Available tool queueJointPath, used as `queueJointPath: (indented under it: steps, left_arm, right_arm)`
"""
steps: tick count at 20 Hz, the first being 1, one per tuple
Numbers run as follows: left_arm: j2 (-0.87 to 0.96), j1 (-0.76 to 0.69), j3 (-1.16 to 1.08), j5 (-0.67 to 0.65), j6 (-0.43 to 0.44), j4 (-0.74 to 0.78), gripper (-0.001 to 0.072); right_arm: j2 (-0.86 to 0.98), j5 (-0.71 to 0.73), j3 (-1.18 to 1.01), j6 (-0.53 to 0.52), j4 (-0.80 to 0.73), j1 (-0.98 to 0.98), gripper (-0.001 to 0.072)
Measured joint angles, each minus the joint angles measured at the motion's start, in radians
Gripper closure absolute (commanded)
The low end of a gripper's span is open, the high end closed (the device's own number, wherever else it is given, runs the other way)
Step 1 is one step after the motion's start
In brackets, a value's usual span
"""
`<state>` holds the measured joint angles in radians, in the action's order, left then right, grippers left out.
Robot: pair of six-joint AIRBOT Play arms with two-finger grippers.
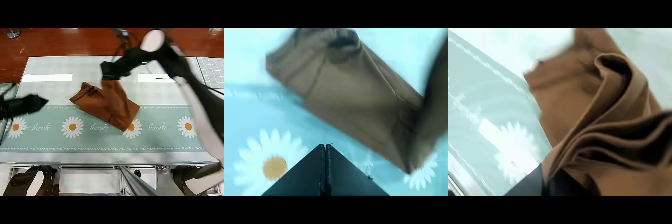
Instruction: Fold the shirts.
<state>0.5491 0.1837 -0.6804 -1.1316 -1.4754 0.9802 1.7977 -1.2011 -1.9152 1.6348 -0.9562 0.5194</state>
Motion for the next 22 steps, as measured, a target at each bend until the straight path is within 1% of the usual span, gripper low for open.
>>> queueJointPath:
  steps: [1,2,3,4,7,10,12,14,16,17,19,20,21,22]
  left_arm:
    - [-0.053,0.009,0.056,0.008,-0.005,-0.014,0.0684]
    - [-0.096,0.016,0.109,0.012,-0.008,-0.033,0.0684]
    - [-0.125,0.021,0.148,0.021,-0.013,-0.044,0.0685]
    - [-0.145,0.024,0.183,0.041,-0.014,-0.053,0.0685]
    - [-0.161,0.031,0.237,0.093,-0.019,-0.069,0.0684]
    - [-0.15,0.033,0.258,0.133,-0.021,-0.077,0.0685]
    - [-0.14,0.034,0.264,0.145,-0.021,-0.08,0.0685]
    - [-0.134,0.034,0.267,0.156,-0.017,-0.08,0.0684]
    - [-0.129,0.034,0.269,0.158,-0.01,-0.08,0.0684]
    - [-0.128,0.034,0.27,0.159,-0.009,-0.08,0.0684]
    - [-0.127,0.034,0.271,0.161,-0.006,-0.08,0.0684]
    - [-0.126,0.034,0.27,0.161,-0.006,-0.081,0.0684]
    - [-0.126,0.034,0.271,0.162,-0.005,-0.08,0.0684]
    - [-0.126,0.034,0.27,0.163,-0.003,-0.081,0.0684]
  right_arm:
    - [0.07,0.012,-0.058,0.011,0.02,0.02,0.0661]
    - [0.131,0.028,-0.099,0.016,0.051,0.037,0.0453]
    - [0.18,0.045,-0.126,0.015,0.09,0.051,0.012]
    - [0.224,0.054,-0.148,0.006,0.138,0.061,0.0083]
    - [0.286,0.035,-0.18,-0.046,0.24,0.061,0.0084]
    - [0.254,-0.058,-0.194,-0.071,0.284,-0.019,0.0086]
    - [0.179,-0.169,-0.188,-0.08,0.269,-0.11,0.0086]
    - [0.051,-0.266,-0.12,-0.093,0.175,-0.208,0.0086]
    - [-0.129,-0.29,0.06,-0.097,0.026,-0.294,0.0086]
    - [-0.227,-0.258,0.19,-0.089,-0.037,-0.328,0.0086]
    - [-0.44,-0.117,0.526,-0.022,-0.128,-0.386,0.0086]
    - [-0.54,-0.026,0.711,0.023,-0.13,-0.402,0.0087]
    - [-0.621,0.067,0.883,0.06,-0.102,-0.41,0.0087]
    - [-0.675,0.147,1.021,0.076,-0.05,-0.411,0.0087]
